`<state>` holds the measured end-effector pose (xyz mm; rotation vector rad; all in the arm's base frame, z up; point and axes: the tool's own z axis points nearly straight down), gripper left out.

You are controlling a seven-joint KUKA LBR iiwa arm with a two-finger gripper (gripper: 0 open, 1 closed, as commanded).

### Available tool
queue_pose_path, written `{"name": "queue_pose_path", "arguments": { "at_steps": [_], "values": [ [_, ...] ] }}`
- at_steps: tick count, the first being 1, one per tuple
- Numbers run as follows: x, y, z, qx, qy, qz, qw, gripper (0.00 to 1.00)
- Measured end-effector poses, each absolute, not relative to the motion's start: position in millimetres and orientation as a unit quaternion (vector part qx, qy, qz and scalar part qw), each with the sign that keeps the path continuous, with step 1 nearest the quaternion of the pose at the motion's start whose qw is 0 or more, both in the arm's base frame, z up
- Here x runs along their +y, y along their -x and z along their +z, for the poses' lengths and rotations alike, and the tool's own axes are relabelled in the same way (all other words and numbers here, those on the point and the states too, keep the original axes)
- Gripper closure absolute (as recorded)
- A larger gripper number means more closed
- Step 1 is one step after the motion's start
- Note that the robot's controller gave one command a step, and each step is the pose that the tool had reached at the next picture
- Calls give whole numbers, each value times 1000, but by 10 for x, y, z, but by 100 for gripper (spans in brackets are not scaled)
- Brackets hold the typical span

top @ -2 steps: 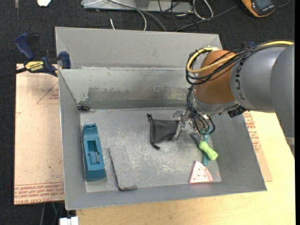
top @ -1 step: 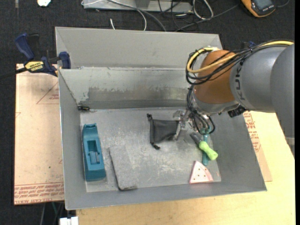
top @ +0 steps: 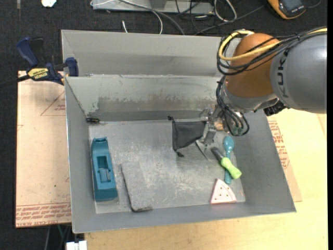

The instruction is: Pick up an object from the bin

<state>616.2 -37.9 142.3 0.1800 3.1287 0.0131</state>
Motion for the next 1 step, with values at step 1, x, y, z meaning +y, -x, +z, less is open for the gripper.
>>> {"name": "queue_pose_path", "arguments": {
  "at_steps": [1],
  "values": [
    [-420, -5900, 2197, 999, -38, 4, 3, 100]
  ]
}}
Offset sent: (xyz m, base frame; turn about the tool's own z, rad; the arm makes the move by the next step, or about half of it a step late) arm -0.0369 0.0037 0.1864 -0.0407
